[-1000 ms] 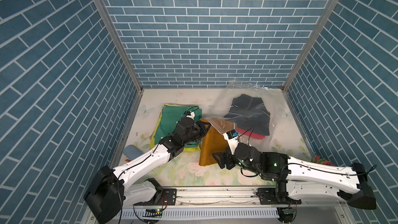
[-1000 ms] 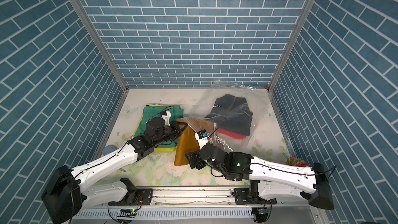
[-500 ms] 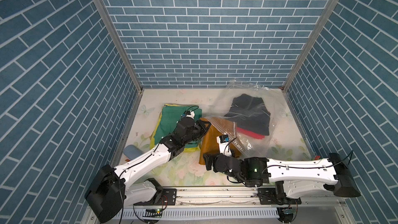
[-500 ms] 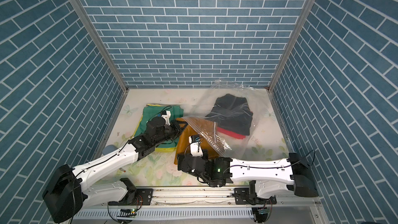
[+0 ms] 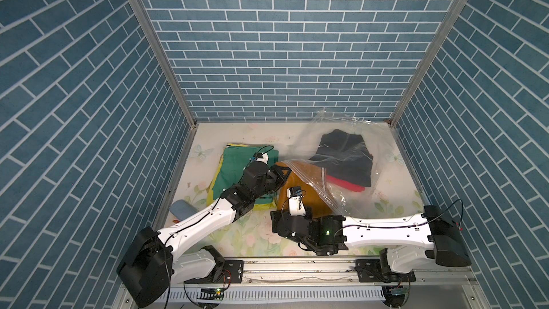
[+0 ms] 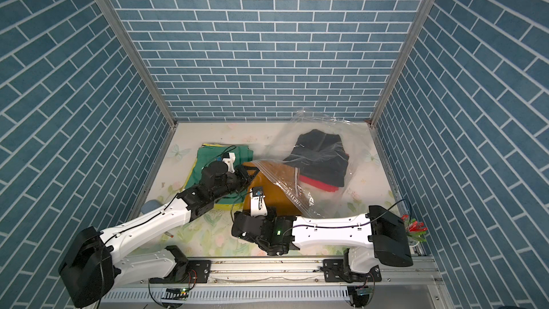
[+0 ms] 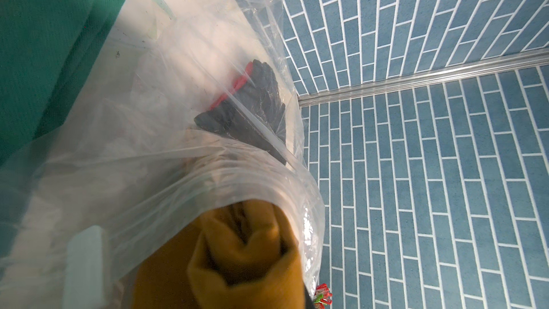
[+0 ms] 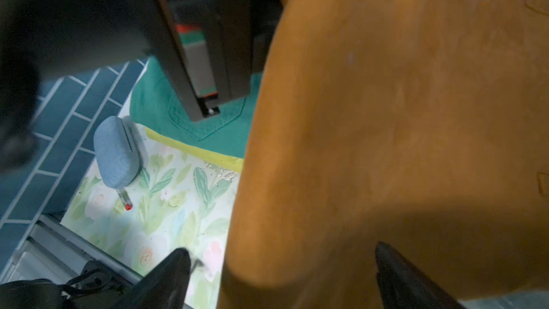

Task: Take the trousers out of the vacuum bag
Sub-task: Take out the trousers from the vacuum bag.

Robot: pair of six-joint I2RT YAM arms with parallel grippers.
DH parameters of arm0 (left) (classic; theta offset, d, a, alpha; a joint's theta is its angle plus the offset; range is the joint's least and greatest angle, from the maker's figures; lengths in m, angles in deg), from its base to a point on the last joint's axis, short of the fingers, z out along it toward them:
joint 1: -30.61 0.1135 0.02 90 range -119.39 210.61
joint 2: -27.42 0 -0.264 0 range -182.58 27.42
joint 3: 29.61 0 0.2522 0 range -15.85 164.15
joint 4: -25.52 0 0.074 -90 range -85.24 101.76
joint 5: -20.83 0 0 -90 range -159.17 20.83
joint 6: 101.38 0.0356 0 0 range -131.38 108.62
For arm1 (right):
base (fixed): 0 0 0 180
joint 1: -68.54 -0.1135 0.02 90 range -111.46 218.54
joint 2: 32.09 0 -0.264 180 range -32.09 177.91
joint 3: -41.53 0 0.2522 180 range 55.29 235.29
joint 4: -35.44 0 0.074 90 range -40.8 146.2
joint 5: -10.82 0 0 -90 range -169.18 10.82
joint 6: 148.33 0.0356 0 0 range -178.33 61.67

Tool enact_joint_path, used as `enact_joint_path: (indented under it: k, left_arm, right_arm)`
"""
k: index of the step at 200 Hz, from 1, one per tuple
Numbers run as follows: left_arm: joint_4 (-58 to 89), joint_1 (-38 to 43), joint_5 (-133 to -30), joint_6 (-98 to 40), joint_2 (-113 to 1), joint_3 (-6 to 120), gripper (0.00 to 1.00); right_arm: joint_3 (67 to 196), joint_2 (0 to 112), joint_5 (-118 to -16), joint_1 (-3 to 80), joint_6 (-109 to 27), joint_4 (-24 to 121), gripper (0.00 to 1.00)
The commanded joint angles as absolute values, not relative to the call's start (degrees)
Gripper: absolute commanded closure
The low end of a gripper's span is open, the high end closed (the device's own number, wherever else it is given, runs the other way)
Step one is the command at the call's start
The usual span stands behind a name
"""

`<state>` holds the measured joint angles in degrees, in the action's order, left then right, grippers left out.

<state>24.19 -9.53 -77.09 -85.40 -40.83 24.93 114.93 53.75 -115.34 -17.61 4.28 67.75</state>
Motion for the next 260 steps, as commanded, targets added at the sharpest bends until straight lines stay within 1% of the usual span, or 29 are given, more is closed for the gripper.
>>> enact_joint_path:
  k: [1,11,33,43,49,54,66,78,91,96,125,145,168,213,238,260]
  left_arm:
    - [33.2,-9.0,-74.4,-85.3,-39.5,25.3,1.00]
    - [33.2,-9.1,-74.3,-85.3,-39.3,25.2,1.00]
    - [33.2,-9.0,-74.4,-85.3,-39.2,25.2,1.00]
    - [33.2,-9.0,-74.5,-85.3,-39.1,25.1,1.00]
    - [33.2,-9.1,-74.5,-85.4,-39.0,25.1,1.00]
    - [33.2,-9.0,-74.5,-85.4,-39.0,25.0,1.00]
    - [33.2,-9.0,-74.5,-85.4,-38.9,24.9,1.00]
    - [33.1,-9.0,-74.5,-85.4,-38.8,24.9,1.00]
    - [33.0,-9.0,-74.5,-85.4,-38.5,24.5,1.00]
    - [32.9,-9.1,-74.7,-85.4,-38.2,24.4,1.00]
    - [31.9,-9.0,-75.6,-85.4,-35.9,23.4,1.00]
    - [29.7,-9.9,-74.1,-85.9,-31.3,21.2,1.00]
    - [27.6,-12.1,-71.3,-87.4,-25.0,18.2,1.00]
    - [22.2,-19.8,-64.2,-88.7,-16.3,17.3,1.00]
    - [18.2,-21.6,-60.6,-88.6,-11.5,19.0,1.00]
    - [13.0,-21.6,-58.8,-85.8,-9.7,23.6,1.00]
  right_arm:
    - [116.1,55.6,-118.3,-17.8,7.1,70.6,0.03]
    - [115.6,55.8,-119.1,-17.8,7.7,70.7,0.04]
    - [114.5,55.4,-120.5,-17.7,7.7,70.3,0.12]
    - [114.2,55.0,-120.4,-17.6,6.9,69.7,0.21]
    - [113.8,54.5,-120.1,-17.6,5.8,68.9,0.29]
    - [113.4,54.0,-119.5,-17.6,4.8,67.9,0.34]
    - [113.1,53.2,-118.7,-17.6,2.5,66.8,0.42]
    - [112.8,52.4,-117.1,-17.5,0.1,66.4,0.53]
    - [112.0,50.9,-116.0,-17.6,-2.4,66.0,0.62]
    - [111.3,49.9,-115.2,-17.5,-3.9,65.6,0.67]
    - [107.9,43.1,-110.4,-17.2,-12.2,64.1,0.84]
    - [106.5,37.4,-106.7,-16.7,-16.7,65.4,0.95]
    - [107.3,32.4,-104.5,-16.5,-22.1,69.2,1.00]
    - [115.7,30.8,-101.4,-16.5,-31.6,79.2,1.00]
    - [120.7,29.9,-102.9,-16.5,-35.1,83.7,1.00]
    - [125.7,30.2,-103.7,-16.5,-38.2,86.6,1.00]
